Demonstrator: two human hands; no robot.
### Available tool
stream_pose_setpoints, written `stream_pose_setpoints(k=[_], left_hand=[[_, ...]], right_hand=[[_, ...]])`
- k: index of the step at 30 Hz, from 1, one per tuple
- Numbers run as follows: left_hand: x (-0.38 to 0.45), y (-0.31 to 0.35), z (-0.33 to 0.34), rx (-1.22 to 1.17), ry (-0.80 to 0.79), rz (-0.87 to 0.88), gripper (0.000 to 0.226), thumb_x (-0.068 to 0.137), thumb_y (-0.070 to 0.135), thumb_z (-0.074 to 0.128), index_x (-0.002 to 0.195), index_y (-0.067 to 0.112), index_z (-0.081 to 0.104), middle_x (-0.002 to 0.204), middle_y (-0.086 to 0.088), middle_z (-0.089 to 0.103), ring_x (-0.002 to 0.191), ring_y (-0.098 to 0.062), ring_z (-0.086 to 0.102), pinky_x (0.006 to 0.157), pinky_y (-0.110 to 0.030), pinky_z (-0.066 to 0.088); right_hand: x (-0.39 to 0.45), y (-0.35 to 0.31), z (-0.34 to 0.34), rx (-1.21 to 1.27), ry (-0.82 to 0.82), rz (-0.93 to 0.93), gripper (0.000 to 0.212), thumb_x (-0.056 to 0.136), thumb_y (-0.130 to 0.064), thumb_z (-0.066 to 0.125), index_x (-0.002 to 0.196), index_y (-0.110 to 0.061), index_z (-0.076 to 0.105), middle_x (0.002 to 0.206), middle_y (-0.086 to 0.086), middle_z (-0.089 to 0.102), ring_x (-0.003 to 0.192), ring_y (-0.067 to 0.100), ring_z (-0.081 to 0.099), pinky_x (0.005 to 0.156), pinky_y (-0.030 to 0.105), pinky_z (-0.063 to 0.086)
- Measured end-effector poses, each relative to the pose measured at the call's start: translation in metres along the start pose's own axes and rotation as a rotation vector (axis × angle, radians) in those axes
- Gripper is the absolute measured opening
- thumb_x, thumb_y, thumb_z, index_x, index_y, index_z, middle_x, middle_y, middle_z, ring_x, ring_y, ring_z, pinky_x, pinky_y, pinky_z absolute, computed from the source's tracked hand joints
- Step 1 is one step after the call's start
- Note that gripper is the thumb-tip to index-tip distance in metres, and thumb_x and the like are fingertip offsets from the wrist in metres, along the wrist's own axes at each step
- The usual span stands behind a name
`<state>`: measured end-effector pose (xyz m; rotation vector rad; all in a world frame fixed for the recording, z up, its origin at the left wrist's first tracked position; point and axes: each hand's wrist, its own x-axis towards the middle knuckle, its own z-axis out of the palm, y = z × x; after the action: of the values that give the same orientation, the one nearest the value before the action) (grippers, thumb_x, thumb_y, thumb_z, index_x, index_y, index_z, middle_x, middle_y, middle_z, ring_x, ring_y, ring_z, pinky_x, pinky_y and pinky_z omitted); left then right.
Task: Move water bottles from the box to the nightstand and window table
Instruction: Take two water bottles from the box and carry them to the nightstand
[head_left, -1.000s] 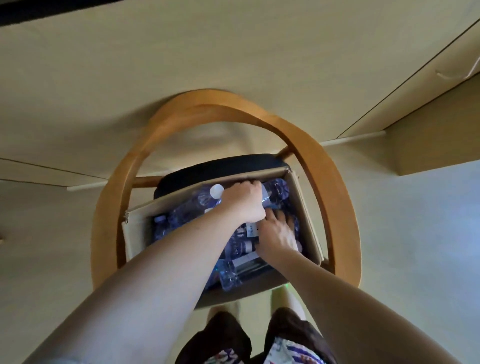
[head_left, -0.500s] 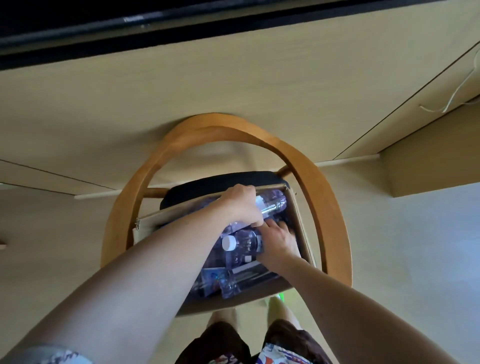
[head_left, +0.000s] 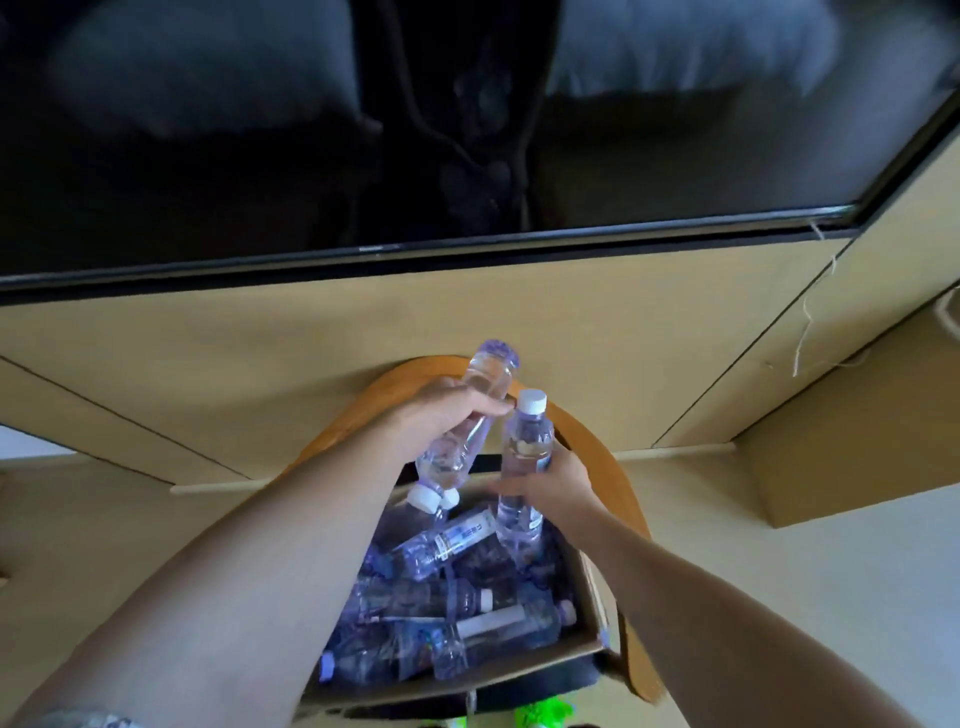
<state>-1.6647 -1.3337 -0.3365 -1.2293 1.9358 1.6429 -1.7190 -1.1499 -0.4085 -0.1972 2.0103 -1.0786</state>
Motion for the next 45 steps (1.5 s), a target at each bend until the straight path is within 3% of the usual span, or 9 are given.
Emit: stream_pose_setpoints(k=[4, 7, 15, 19, 24, 28, 34, 38, 45], left_hand=[[-0.024, 0.041, 0.001, -0.051, 0.094, 0.128, 0.047, 0.066, 0.04, 0.09, 0.098, 0.017, 0.064, 0.082, -0.001, 0.064, 0.068, -0.018, 0.058, 0.068, -0.029, 0.048], [-0.044, 0.073, 0.0, -0.076, 0.108, 0.222, 0.055, 0.059, 0.04, 0.088, 0.103, 0.018, 0.064, 0.095, -0.003, 0.07, 0.081, -0.022, 0.068, 0.076, -0.035, 0.057], [-0.094, 0.143, 0.015, -0.132, -0.029, 0.444, 0.067, 0.061, 0.076, 0.079, 0.09, 0.016, 0.076, 0.078, -0.002, 0.075, 0.062, -0.02, 0.071, 0.06, -0.029, 0.058], [-0.113, 0.162, 0.043, -0.088, -0.188, 0.512, 0.072, 0.061, 0.08, 0.076, 0.087, 0.013, 0.075, 0.073, -0.005, 0.07, 0.055, -0.024, 0.068, 0.052, -0.036, 0.058], [-0.146, 0.166, 0.101, 0.024, -0.392, 0.599, 0.074, 0.066, 0.078, 0.075, 0.089, 0.008, 0.075, 0.069, -0.006, 0.072, 0.05, -0.022, 0.065, 0.049, -0.033, 0.056], [-0.188, 0.159, 0.149, 0.127, -0.568, 0.657, 0.075, 0.058, 0.079, 0.079, 0.085, 0.009, 0.074, 0.066, -0.006, 0.067, 0.048, -0.023, 0.06, 0.051, -0.035, 0.055], [-0.276, 0.137, 0.229, 0.274, -0.787, 0.706, 0.062, 0.069, 0.073, 0.079, 0.08, 0.012, 0.07, 0.056, -0.002, 0.056, 0.044, -0.02, 0.051, 0.051, -0.029, 0.05], [-0.345, 0.113, 0.289, 0.423, -0.834, 0.835, 0.07, 0.075, 0.077, 0.07, 0.092, 0.009, 0.075, 0.065, -0.004, 0.068, 0.051, -0.018, 0.062, 0.048, -0.023, 0.05], [-0.488, 0.016, 0.405, 0.526, -1.042, 0.928, 0.078, 0.071, 0.079, 0.072, 0.096, 0.005, 0.075, 0.092, -0.019, 0.076, 0.075, -0.033, 0.073, 0.065, -0.04, 0.062]], right_hand=[[-0.019, -0.049, -0.025, 0.195, 0.072, -0.117, 0.038, 0.06, -0.037, 0.087, 0.084, -0.012, 0.073, 0.075, -0.001, 0.073, 0.069, 0.016, 0.068, 0.069, 0.033, 0.057], [-0.036, -0.081, -0.048, 0.327, 0.153, -0.153, 0.031, 0.072, -0.03, 0.088, 0.075, -0.005, 0.07, 0.06, 0.0, 0.065, 0.057, 0.015, 0.061, 0.055, 0.029, 0.052], [-0.097, -0.122, -0.097, 0.508, 0.388, -0.263, 0.05, 0.072, -0.029, 0.092, 0.11, -0.012, 0.064, 0.095, 0.009, 0.075, 0.079, 0.022, 0.075, 0.059, 0.028, 0.06], [-0.136, -0.116, -0.114, 0.516, 0.554, -0.321, 0.048, 0.07, -0.031, 0.092, 0.109, -0.025, 0.065, 0.089, 0.002, 0.076, 0.068, 0.012, 0.075, 0.053, 0.022, 0.057], [-0.202, -0.083, -0.132, 0.545, 0.795, -0.33, 0.04, 0.069, -0.031, 0.091, 0.101, -0.027, 0.067, 0.079, -0.005, 0.074, 0.057, 0.001, 0.068, 0.045, 0.016, 0.05], [-0.262, -0.047, -0.138, 0.643, 0.965, -0.299, 0.043, 0.068, -0.021, 0.093, 0.103, -0.019, 0.067, 0.085, 0.004, 0.074, 0.072, 0.015, 0.071, 0.07, 0.042, 0.066], [-0.364, 0.012, -0.143, 0.76, 1.175, -0.345, 0.041, 0.068, -0.015, 0.092, 0.098, -0.014, 0.065, 0.072, 0.002, 0.067, 0.058, 0.011, 0.066, 0.058, 0.035, 0.061], [-0.442, 0.066, -0.141, 0.817, 1.317, -0.326, 0.035, 0.071, -0.011, 0.091, 0.096, -0.009, 0.066, 0.072, 0.006, 0.069, 0.055, 0.014, 0.067, 0.056, 0.032, 0.058], [-0.606, 0.192, -0.123, 0.854, 1.591, -0.226, 0.044, 0.065, -0.016, 0.093, 0.097, -0.006, 0.065, 0.064, 0.001, 0.068, 0.053, 0.012, 0.067, 0.055, 0.032, 0.058]])
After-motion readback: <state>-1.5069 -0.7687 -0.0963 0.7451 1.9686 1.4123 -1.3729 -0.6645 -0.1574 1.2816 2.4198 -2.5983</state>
